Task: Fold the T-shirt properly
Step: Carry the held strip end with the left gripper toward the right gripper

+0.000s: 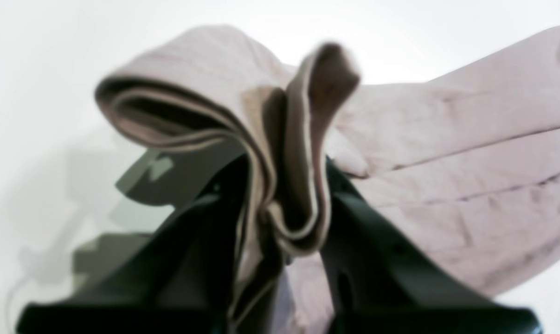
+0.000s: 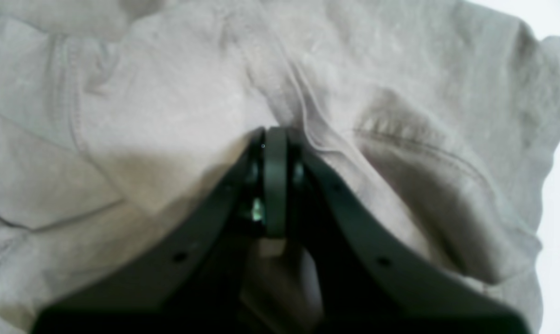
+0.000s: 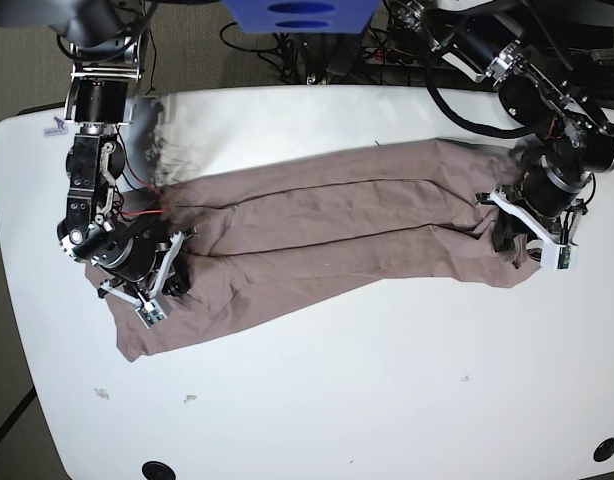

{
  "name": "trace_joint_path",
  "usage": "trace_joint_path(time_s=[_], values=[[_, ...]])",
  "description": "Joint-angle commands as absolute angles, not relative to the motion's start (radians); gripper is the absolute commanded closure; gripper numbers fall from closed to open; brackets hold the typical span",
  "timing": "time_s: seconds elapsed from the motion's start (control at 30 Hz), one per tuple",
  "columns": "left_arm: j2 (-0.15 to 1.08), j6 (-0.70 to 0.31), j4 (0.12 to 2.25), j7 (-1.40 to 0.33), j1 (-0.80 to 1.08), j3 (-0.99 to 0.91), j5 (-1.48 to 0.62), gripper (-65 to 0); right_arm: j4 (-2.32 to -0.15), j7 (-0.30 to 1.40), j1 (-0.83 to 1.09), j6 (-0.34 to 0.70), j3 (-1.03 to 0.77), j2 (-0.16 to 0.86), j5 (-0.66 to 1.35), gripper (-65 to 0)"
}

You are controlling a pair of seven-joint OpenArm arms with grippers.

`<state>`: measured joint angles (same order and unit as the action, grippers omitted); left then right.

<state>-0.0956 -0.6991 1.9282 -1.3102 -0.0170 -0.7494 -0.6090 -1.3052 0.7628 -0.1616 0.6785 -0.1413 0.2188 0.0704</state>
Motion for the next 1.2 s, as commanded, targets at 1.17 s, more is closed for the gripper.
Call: trace_joint_path(time_s=[1.17], values=[[-0.157,-0.653,1.716,-1.000,-0.084,0.036,-0.387,0.0,-1.287,0.894,-0.139,0.698,-0.124,0.219,-0.001,0.0]])
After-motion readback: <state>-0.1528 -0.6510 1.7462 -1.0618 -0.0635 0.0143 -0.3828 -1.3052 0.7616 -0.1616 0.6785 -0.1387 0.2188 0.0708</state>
